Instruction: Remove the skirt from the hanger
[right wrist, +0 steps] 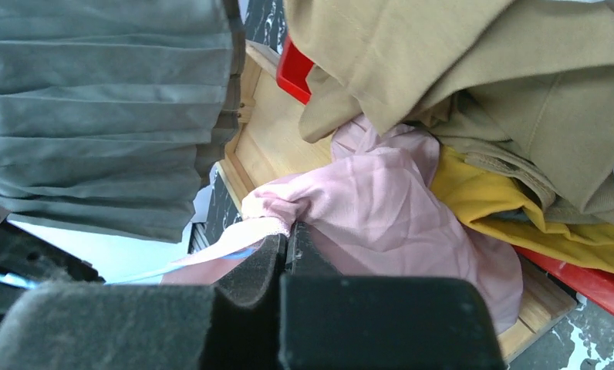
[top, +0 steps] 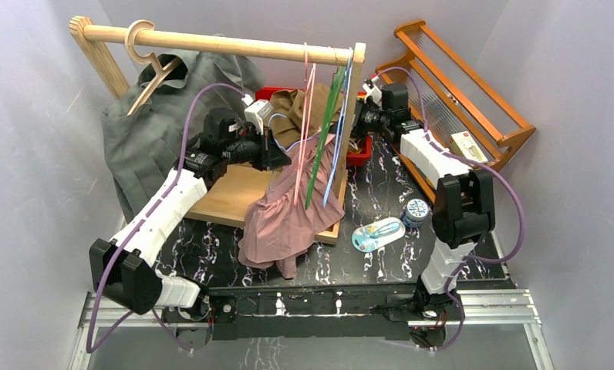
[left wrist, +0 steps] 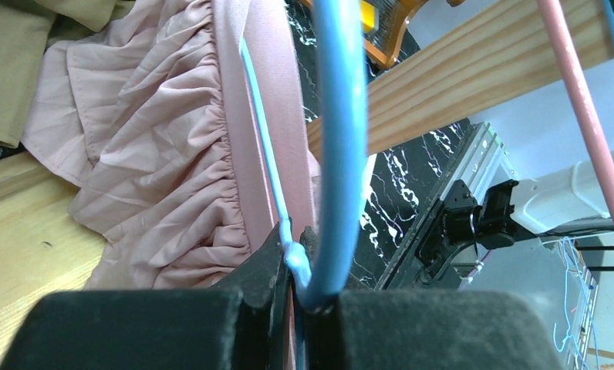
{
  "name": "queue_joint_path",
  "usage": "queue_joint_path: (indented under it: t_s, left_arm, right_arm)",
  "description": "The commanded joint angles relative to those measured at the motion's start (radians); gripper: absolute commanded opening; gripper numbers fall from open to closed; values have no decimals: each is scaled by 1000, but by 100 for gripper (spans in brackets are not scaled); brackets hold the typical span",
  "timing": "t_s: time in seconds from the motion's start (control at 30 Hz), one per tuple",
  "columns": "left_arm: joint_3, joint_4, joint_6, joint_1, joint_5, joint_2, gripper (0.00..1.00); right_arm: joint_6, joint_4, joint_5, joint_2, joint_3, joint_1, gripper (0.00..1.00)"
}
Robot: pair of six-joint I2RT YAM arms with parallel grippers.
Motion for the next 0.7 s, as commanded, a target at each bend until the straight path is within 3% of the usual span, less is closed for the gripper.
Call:
queue_joint_path:
  t_s: [0.0, 0.23, 0.4, 0.53, 0.67]
  left_arm:
    - [-25, -69, 28, -3, 189, -88, 0]
    - [-32, -97, 64, -4, 155, -110, 0]
    - [-20, -126, 69, -4, 42, -74, 0]
    - [3, -132, 86, -4, 40, -25, 0]
    - [23, -139, 101, -4, 68, -3, 0]
  right_arm:
    - [26, 11, 155, 69, 50, -73, 0]
    - [-30, 0, 125, 86, 30, -110, 0]
    - [-108, 56, -49, 16, -25, -50, 0]
    - [12, 230, -87, -97, -125, -20, 0]
    - [158, 365, -139, -86, -117, -22, 0]
